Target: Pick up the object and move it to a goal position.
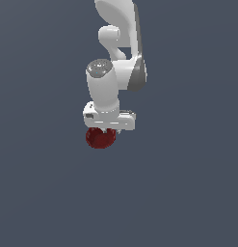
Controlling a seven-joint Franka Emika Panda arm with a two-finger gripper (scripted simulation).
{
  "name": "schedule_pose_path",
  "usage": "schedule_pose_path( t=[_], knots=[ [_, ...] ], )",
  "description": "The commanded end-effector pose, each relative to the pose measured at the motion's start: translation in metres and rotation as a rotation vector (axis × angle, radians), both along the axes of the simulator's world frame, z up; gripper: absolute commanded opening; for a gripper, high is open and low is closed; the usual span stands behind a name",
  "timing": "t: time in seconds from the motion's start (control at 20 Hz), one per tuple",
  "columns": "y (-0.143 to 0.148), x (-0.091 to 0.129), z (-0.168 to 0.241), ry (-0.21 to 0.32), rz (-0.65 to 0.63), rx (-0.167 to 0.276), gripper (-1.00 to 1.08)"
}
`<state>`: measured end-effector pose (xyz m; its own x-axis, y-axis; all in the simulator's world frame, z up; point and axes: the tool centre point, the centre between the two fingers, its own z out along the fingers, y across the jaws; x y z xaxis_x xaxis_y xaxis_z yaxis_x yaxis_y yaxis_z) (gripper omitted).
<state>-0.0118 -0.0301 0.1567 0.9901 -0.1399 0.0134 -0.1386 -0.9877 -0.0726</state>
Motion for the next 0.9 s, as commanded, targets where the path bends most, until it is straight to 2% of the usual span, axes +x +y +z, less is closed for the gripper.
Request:
schedule_pose_path(
  t=[0.0,0.5,0.85],
  knots=[
    [-0.003,-0.003,-0.004,-0.002,-0.032,0.033,0.28],
    [-0.019,-0.021,-0.022,-0.023,-0.208,0.188,0.28],
    [-0.033,-0.034,-0.034,-0.045,-0.347,0.281,0.28]
  ],
)
